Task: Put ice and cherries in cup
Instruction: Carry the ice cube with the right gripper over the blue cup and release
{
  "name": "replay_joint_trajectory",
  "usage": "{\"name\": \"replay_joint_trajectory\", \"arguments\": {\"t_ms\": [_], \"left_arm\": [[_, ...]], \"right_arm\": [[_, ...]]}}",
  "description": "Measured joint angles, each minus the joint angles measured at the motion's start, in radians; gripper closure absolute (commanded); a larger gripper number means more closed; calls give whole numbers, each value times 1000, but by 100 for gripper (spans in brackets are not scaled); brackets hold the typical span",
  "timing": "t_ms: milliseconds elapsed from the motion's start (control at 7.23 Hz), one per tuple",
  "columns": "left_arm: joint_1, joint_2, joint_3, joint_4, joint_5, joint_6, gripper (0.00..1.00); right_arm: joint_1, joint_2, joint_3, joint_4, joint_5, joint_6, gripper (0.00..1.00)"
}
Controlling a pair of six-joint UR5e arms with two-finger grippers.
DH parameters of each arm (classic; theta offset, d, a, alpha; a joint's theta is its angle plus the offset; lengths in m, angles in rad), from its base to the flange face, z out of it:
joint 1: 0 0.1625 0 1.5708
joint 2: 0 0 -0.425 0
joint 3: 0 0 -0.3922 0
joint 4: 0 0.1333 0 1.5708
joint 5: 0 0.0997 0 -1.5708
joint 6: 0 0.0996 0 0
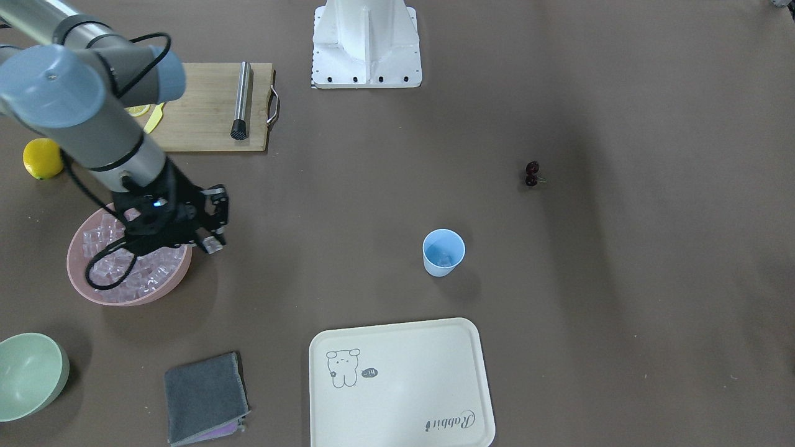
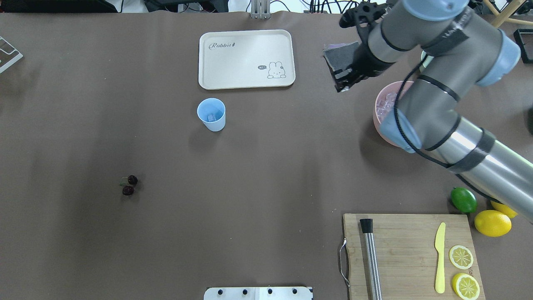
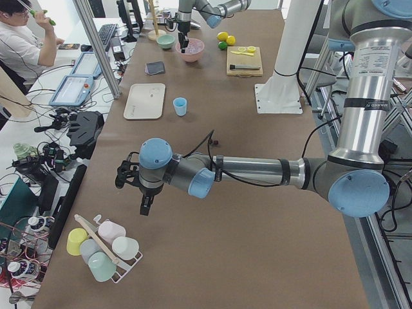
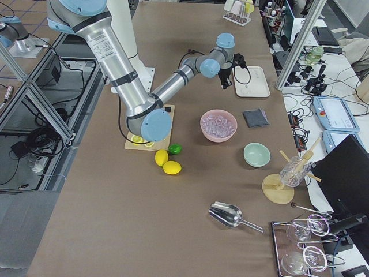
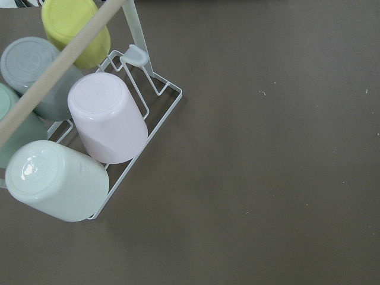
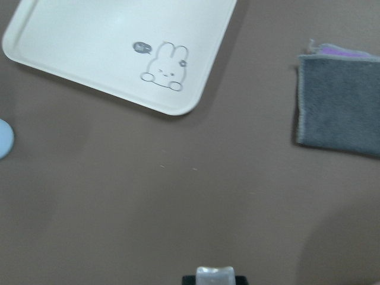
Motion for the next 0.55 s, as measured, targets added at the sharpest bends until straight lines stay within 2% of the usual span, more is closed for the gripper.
{"name": "replay_joint_trajectory", "arguments": {"t_ms": [277, 553], "left_arm": [[0, -3, 3, 0, 0, -1, 2], [3, -9, 10, 0, 0, 0, 2]], "right_arm": [[-140, 275, -161, -48, -112, 217, 100], [-248, 466, -396, -28, -270, 306, 100]]}}
